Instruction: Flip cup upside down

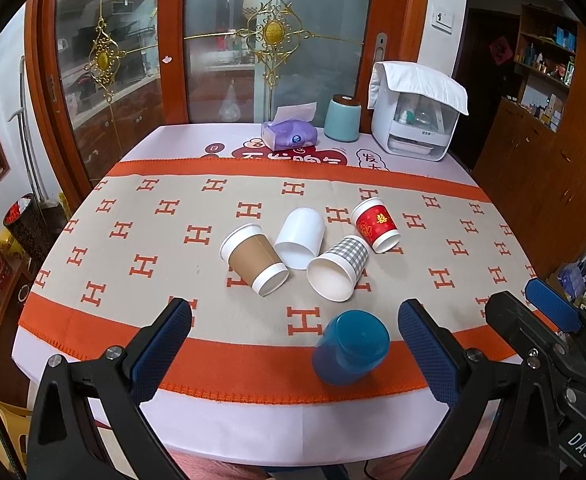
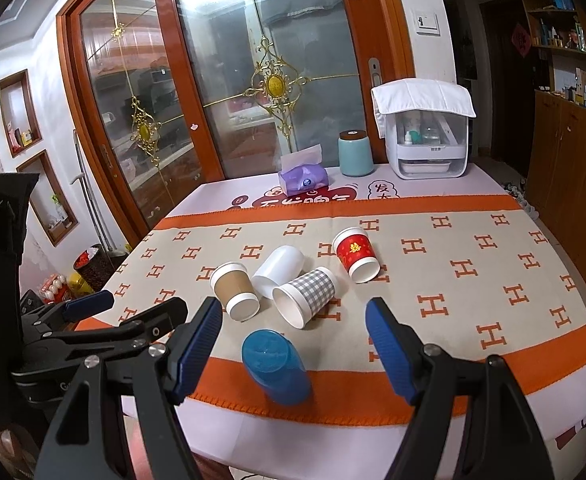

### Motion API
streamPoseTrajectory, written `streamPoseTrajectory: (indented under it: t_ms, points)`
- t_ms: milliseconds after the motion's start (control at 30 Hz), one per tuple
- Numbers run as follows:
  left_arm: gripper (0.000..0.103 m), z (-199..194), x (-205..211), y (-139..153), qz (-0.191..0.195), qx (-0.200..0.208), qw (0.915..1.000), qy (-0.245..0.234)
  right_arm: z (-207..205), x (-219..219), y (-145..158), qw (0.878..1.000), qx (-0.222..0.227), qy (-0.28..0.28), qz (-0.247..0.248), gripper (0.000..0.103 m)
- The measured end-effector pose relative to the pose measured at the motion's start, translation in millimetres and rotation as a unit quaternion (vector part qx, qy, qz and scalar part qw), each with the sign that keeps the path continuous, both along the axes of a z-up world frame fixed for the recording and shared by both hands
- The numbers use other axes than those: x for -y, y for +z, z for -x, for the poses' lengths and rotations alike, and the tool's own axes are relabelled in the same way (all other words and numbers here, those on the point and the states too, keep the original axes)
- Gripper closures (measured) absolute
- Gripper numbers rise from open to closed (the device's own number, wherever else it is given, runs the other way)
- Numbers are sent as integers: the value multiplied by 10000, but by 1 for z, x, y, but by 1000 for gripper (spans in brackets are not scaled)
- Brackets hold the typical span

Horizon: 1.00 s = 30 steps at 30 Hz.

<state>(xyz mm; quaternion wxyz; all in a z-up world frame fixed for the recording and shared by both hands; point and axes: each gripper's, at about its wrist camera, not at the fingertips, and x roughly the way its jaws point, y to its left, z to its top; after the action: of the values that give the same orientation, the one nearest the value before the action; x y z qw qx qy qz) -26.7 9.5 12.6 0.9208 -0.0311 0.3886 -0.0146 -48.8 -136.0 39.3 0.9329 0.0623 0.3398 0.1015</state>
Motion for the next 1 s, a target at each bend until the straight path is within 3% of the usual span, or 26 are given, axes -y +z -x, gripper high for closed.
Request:
streamPoseTrajectory:
  t_ms: [1000]
  points:
    - [1, 4, 3, -2, -47, -50, 9999, 145, -1, 0, -1, 10000, -55, 20, -29, 29]
